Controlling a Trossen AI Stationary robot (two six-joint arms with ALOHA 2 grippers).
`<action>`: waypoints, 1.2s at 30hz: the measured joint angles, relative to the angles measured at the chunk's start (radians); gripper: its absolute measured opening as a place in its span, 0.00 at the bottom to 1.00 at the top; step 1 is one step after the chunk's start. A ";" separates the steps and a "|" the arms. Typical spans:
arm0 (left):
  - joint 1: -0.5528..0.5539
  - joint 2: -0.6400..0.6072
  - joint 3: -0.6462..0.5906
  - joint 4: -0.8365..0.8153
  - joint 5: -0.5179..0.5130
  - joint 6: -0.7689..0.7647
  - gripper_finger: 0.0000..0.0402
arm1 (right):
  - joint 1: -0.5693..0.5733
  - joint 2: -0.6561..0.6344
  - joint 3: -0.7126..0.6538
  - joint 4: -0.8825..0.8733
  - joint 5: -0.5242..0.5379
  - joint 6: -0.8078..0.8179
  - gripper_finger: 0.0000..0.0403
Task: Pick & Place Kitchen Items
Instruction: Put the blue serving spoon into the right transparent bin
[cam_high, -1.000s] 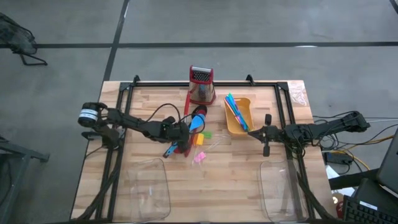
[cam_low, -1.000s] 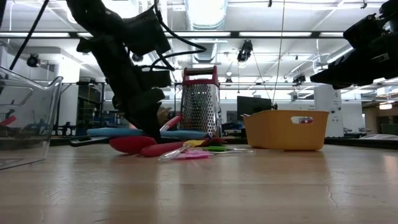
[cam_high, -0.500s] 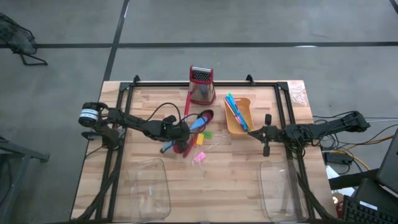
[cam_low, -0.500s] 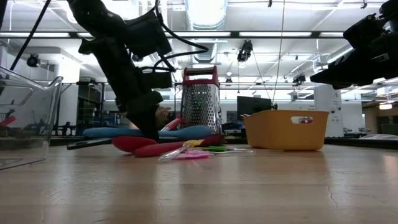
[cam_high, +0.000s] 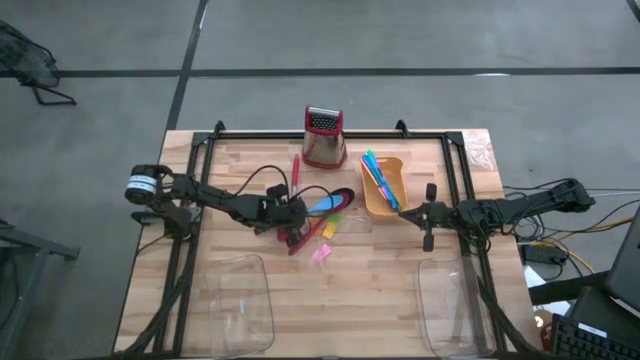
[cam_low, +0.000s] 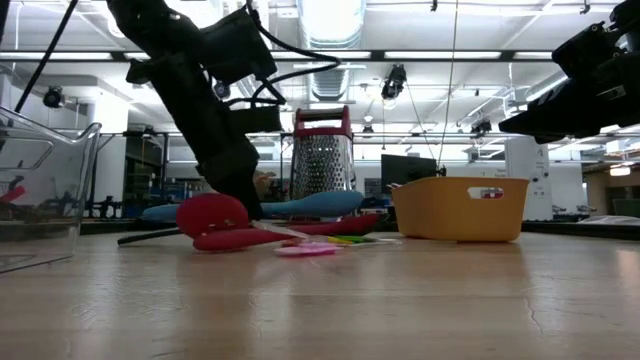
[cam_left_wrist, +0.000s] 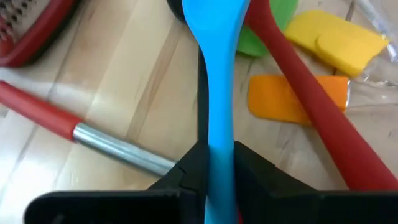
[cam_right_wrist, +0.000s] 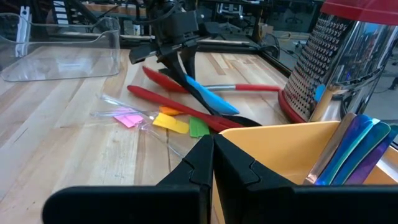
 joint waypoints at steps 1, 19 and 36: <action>-0.003 0.000 0.002 0.002 -0.001 0.004 0.15 | 0.000 0.000 0.000 0.000 0.000 0.000 0.02; -0.140 -0.019 0.067 0.043 -0.073 0.132 0.15 | 0.000 0.000 0.000 0.000 0.000 0.000 0.02; -0.215 -0.021 0.076 0.288 0.166 0.261 0.14 | 0.001 0.001 0.000 0.166 -0.006 0.200 0.02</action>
